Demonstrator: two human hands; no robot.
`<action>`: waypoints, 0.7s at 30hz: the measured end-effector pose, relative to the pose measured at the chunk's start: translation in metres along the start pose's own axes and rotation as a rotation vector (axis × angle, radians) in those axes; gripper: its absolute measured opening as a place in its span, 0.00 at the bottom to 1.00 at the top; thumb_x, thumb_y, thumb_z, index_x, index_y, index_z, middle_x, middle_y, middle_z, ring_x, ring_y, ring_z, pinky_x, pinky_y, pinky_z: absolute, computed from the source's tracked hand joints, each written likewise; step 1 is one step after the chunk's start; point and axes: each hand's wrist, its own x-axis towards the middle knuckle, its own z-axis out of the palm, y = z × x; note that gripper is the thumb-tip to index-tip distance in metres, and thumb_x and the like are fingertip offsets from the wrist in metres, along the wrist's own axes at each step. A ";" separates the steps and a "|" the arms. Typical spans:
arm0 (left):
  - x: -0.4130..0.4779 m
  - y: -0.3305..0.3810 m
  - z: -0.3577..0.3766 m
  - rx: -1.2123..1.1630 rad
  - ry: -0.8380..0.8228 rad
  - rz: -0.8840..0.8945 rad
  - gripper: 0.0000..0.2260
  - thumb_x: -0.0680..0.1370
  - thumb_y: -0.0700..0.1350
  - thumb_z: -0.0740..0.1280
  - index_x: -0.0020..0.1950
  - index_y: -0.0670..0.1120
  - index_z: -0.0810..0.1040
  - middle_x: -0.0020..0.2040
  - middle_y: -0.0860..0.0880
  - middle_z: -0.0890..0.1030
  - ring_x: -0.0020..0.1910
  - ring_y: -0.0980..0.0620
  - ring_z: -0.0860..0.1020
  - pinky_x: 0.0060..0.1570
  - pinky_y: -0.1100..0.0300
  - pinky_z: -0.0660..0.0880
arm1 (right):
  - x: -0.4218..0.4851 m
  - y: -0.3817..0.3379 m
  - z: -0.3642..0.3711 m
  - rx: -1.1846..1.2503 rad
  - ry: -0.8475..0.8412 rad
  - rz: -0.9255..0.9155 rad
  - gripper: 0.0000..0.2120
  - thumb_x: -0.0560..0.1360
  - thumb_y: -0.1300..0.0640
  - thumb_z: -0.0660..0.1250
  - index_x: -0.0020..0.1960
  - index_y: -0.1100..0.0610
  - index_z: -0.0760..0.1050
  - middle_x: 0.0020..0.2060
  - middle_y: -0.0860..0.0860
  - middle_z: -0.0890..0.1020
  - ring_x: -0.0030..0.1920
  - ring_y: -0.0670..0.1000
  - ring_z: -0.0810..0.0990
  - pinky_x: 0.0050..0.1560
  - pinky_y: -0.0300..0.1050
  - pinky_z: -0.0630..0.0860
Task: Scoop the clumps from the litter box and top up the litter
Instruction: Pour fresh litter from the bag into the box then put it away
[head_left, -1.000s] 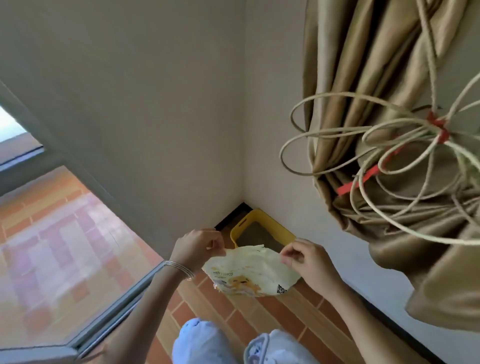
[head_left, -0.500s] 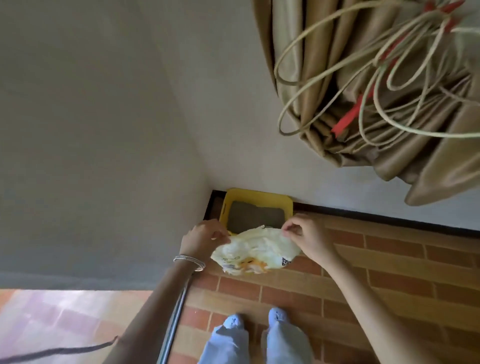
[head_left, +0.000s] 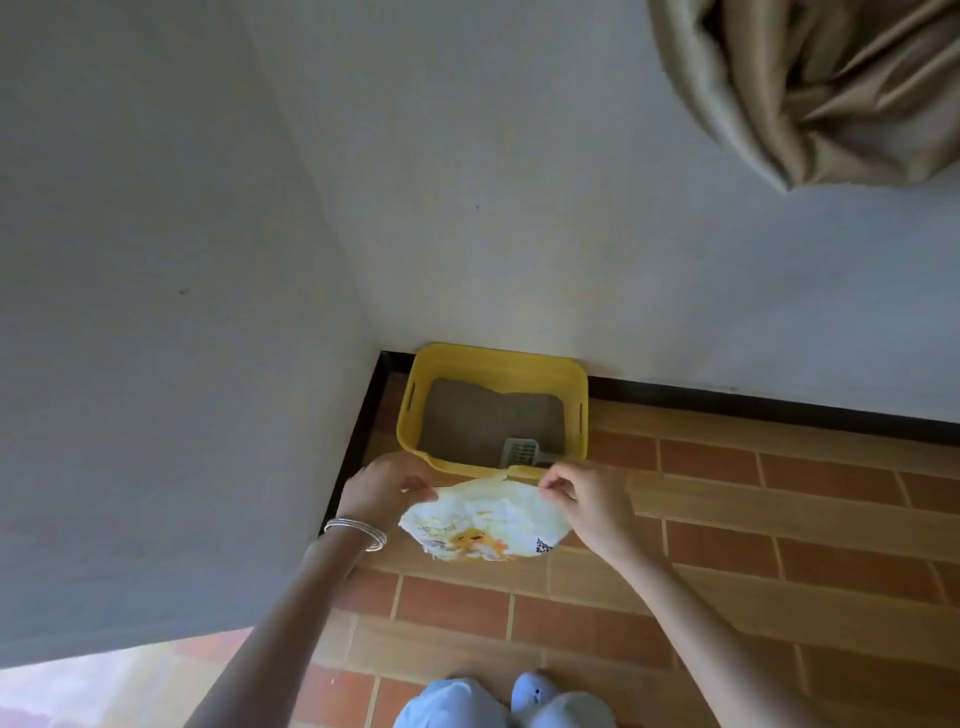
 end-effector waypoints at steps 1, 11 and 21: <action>0.011 -0.009 0.015 0.015 0.007 0.011 0.09 0.70 0.48 0.73 0.34 0.58 0.75 0.38 0.59 0.77 0.39 0.63 0.74 0.37 0.63 0.69 | 0.006 0.017 0.014 0.017 0.016 -0.005 0.04 0.70 0.60 0.72 0.37 0.54 0.78 0.36 0.43 0.79 0.38 0.45 0.78 0.37 0.38 0.72; 0.122 -0.088 0.133 -0.011 0.250 0.171 0.04 0.71 0.52 0.70 0.37 0.55 0.77 0.39 0.58 0.78 0.42 0.55 0.77 0.47 0.53 0.71 | 0.059 0.147 0.124 -0.034 0.249 -0.158 0.04 0.70 0.60 0.72 0.38 0.54 0.78 0.37 0.45 0.80 0.40 0.50 0.78 0.42 0.49 0.74; 0.175 -0.132 0.211 0.280 0.791 0.331 0.50 0.62 0.52 0.78 0.76 0.48 0.51 0.75 0.39 0.54 0.75 0.42 0.52 0.72 0.44 0.52 | 0.085 0.199 0.168 0.078 0.613 -0.155 0.37 0.69 0.51 0.71 0.72 0.62 0.60 0.73 0.60 0.58 0.72 0.49 0.55 0.69 0.27 0.51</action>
